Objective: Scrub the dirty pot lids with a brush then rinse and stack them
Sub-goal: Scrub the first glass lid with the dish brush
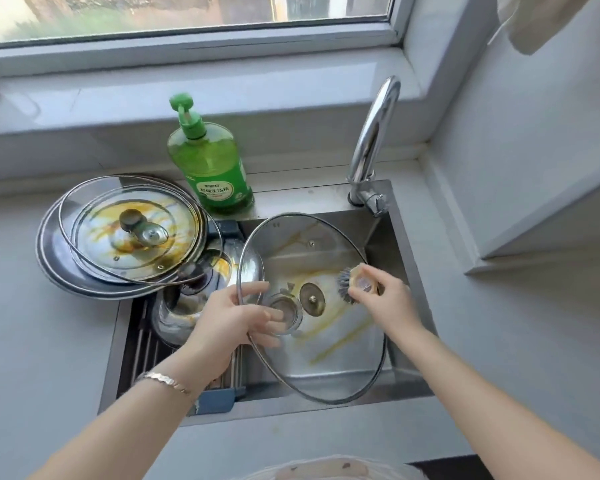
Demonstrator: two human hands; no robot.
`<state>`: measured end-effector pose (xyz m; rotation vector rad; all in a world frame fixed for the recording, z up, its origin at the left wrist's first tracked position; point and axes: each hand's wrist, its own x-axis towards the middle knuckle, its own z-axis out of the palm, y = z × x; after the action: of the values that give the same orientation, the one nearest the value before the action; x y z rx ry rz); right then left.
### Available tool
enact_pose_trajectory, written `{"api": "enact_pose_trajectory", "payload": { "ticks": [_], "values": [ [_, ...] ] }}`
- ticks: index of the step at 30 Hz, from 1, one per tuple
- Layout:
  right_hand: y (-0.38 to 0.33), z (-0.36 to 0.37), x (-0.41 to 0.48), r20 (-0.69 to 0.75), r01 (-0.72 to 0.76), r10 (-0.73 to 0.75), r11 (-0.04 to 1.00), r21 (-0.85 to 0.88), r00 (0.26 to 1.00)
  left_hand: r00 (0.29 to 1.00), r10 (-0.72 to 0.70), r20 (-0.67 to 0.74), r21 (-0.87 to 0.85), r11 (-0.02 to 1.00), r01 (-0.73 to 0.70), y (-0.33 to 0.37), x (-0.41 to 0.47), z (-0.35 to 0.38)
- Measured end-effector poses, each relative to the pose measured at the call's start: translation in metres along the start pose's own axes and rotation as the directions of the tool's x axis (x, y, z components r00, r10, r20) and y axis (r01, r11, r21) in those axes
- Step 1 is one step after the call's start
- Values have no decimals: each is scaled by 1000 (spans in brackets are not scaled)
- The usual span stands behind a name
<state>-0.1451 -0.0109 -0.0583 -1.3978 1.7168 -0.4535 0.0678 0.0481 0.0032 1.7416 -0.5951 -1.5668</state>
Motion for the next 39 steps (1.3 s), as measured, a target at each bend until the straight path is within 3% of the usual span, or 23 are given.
{"api": "enact_pose_trajectory", "payload": {
  "ticks": [4,8,13,18,22,25,28,33,37,39],
  "values": [
    [-19,29,-28,159,279,-274,960,-5,948,998,-33,51,-34,999,35,-1,3,0],
    [-15,4,1,-17,12,-11,999,37,1000,997,5,80,-59,998,0,0,-5,-1],
    [-29,26,-26,102,182,-185,983,39,977,997,36,73,-68,997,-31,3,-7,-1],
    [-22,5,-18,51,-29,28,999,14,998,997,57,56,-98,994,-52,4,-12,-10],
    [-36,30,-50,184,117,-135,988,103,974,998,49,42,-66,997,-46,1,-15,-12],
    [-37,24,-25,117,87,-102,988,130,988,998,42,41,-63,997,-40,2,-16,-11],
    [-30,14,-20,16,-6,5,999,36,1000,998,40,51,-79,996,-36,5,-17,-10],
    [-45,26,-31,125,117,-127,989,89,984,995,23,94,-57,998,-18,4,-19,0],
    [-38,7,5,-71,-9,15,996,89,997,991,23,130,-93,996,-10,8,-21,-2],
    [-38,11,2,-61,-9,14,996,86,998,990,17,138,-81,997,-6,8,-21,-3]
  ]
}}
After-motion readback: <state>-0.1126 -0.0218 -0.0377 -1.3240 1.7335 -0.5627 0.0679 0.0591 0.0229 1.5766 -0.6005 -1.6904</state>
